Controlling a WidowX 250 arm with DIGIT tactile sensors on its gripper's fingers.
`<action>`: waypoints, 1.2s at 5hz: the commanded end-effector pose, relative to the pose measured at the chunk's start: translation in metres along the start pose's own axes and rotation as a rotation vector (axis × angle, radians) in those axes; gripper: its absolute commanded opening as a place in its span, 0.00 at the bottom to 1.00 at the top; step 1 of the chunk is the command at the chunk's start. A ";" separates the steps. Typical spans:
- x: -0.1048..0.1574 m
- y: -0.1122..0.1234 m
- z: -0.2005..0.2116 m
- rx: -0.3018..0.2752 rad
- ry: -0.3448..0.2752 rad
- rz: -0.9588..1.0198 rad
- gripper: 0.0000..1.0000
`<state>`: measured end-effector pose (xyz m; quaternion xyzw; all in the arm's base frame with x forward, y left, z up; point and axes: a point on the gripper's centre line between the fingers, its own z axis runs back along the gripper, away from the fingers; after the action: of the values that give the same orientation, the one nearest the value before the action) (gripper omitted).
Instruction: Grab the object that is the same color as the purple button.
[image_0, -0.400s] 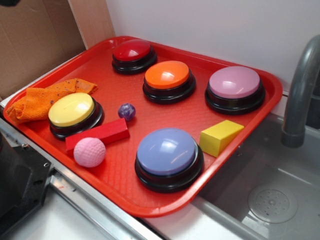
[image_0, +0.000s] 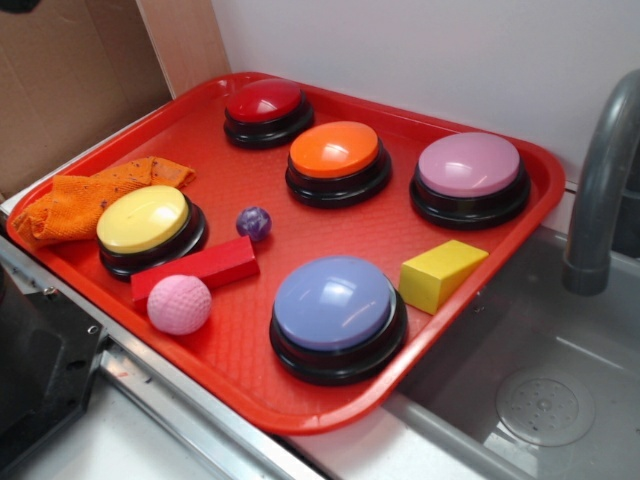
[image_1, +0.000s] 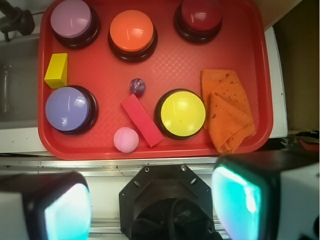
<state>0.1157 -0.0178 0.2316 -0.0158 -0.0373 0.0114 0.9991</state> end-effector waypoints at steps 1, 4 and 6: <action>0.043 -0.013 -0.077 0.028 0.122 -0.297 1.00; 0.080 -0.019 -0.175 -0.051 0.052 -0.304 1.00; 0.090 -0.007 -0.199 -0.046 0.086 -0.264 1.00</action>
<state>0.2102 -0.0275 0.0309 -0.0360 0.0249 -0.1235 0.9914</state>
